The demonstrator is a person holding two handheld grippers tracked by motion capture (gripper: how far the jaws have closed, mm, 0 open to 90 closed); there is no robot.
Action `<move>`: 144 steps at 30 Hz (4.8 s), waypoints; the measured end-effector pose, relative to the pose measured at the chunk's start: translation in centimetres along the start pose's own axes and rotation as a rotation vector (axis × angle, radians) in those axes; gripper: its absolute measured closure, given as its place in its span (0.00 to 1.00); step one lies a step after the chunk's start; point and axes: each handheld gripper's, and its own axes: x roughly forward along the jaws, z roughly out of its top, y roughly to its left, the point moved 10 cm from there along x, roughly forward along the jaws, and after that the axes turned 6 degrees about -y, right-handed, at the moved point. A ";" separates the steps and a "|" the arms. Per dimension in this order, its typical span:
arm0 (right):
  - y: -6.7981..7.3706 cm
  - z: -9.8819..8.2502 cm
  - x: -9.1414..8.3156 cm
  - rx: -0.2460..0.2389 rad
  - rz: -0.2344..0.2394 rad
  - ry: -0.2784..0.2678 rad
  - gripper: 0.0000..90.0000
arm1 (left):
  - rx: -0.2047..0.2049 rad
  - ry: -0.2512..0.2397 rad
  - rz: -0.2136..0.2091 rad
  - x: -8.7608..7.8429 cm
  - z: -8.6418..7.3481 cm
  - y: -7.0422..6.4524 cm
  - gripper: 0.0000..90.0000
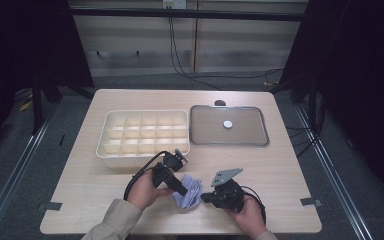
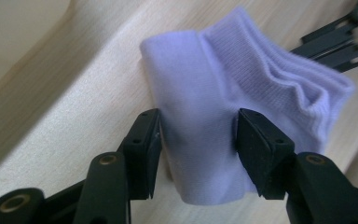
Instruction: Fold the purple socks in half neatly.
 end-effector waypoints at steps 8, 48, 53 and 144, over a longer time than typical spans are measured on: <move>0.0 0.0 0.0 0.000 0.001 0.001 0.98 | 0.002 0.012 0.018 0.4 -0.5 0.3 0.58; 0.3 0.3 -0.1 -0.005 0.007 -0.006 0.98 | -0.058 -0.029 -0.029 -2.3 0.3 0.1 0.93; 0.8 0.3 0.4 -0.007 0.021 0.003 0.99 | -0.047 -0.026 -0.026 -2.6 0.4 -0.1 0.93; 1.3 1.5 1.9 -0.009 -0.004 -0.023 1.00 | -0.004 -0.025 -0.098 -1.7 1.4 -3.3 0.94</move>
